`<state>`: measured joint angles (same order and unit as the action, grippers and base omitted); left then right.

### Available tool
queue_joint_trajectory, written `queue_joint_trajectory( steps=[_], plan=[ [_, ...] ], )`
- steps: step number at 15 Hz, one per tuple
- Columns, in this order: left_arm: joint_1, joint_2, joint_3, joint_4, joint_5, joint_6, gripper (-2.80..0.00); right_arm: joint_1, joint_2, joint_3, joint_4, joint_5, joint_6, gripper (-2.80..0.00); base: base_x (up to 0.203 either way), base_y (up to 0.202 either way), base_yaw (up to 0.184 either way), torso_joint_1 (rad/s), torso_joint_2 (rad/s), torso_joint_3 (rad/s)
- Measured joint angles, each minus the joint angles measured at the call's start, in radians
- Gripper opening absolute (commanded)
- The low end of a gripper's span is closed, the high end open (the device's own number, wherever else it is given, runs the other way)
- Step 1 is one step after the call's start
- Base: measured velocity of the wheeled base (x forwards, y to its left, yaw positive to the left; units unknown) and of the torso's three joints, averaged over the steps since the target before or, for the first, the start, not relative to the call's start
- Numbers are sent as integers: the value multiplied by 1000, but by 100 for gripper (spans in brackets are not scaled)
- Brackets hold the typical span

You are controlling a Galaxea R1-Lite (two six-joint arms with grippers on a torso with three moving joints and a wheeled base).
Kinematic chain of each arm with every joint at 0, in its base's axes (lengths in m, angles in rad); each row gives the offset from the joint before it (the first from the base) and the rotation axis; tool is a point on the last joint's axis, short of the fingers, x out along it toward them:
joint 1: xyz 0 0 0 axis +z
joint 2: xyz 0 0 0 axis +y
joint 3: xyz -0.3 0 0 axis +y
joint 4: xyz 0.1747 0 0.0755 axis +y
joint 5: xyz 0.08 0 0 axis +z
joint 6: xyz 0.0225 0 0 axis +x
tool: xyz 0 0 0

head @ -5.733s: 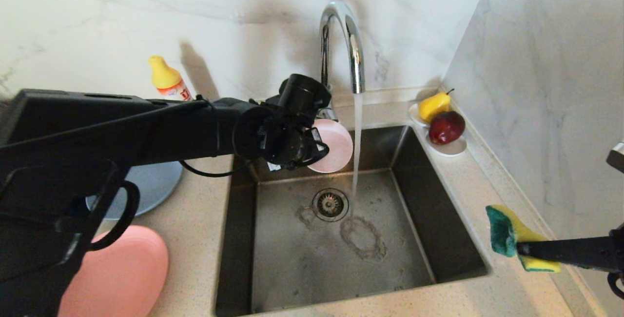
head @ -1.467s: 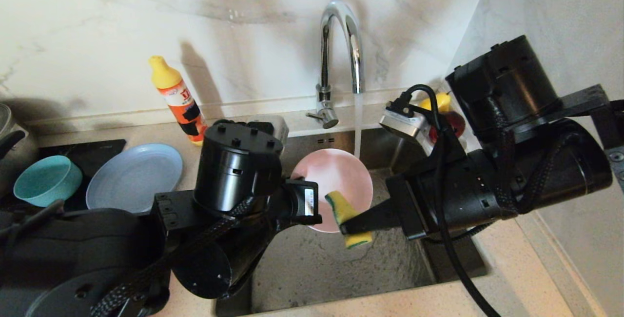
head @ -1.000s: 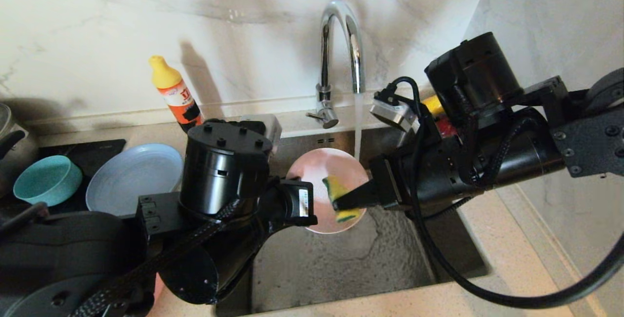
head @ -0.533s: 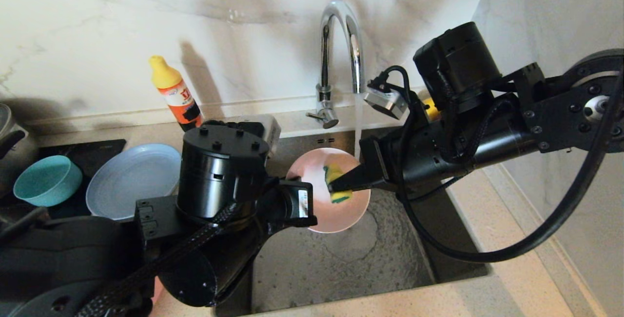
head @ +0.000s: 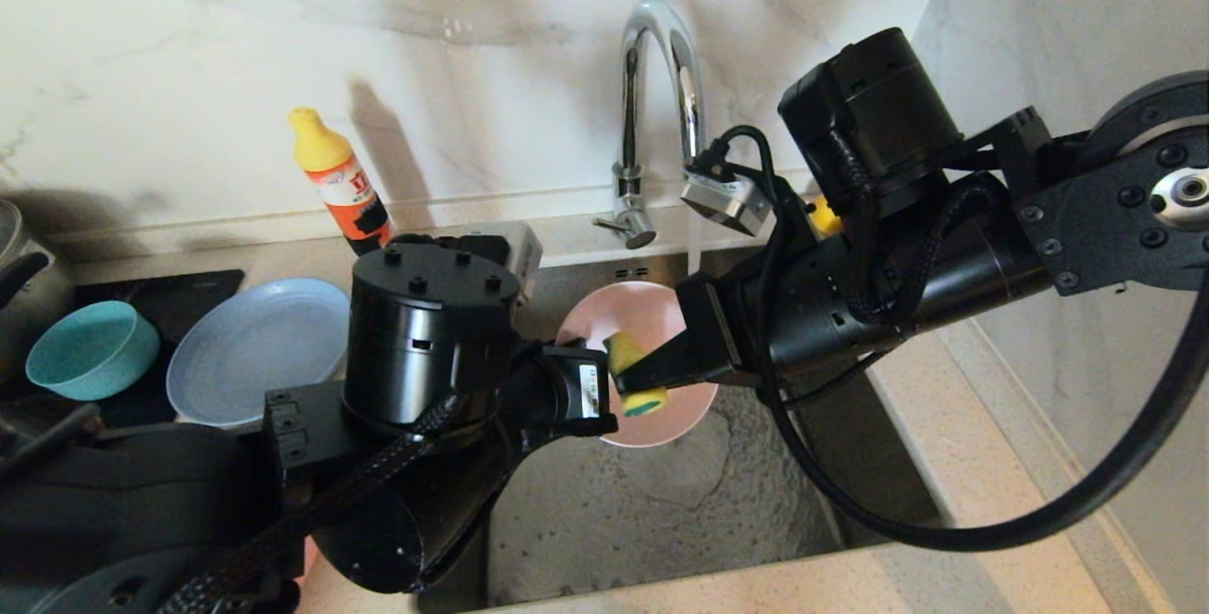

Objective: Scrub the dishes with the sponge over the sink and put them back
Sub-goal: Wipe the bowl

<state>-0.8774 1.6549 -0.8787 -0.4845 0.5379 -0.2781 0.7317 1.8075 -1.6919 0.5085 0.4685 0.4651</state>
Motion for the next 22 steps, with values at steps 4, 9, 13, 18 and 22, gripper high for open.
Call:
queue_joint_trajectory(
  steps=[4,9,13,18,22],
  plan=[
    [0,-1,8,0,0,2,-280,-6,11,-32,-2,-14,0,-280,0,0,0,0,0,0],
    [0,-6,19,-1,0,-1,-280,-55,9,-84,57,-26,-1,-280,0,0,0,0,0,0],
    [0,-10,30,-4,2,-6,-280,-83,-46,-45,98,-27,-4,-280,0,0,0,0,0,0],
    [2,-24,22,-2,4,-3,-280,-102,-120,50,101,-27,-10,-280,0,0,0,0,0,0],
    [3,-27,17,-7,3,-7,-280,-65,-112,95,90,-25,-12,-280,0,0,0,0,0,0]
  ],
)
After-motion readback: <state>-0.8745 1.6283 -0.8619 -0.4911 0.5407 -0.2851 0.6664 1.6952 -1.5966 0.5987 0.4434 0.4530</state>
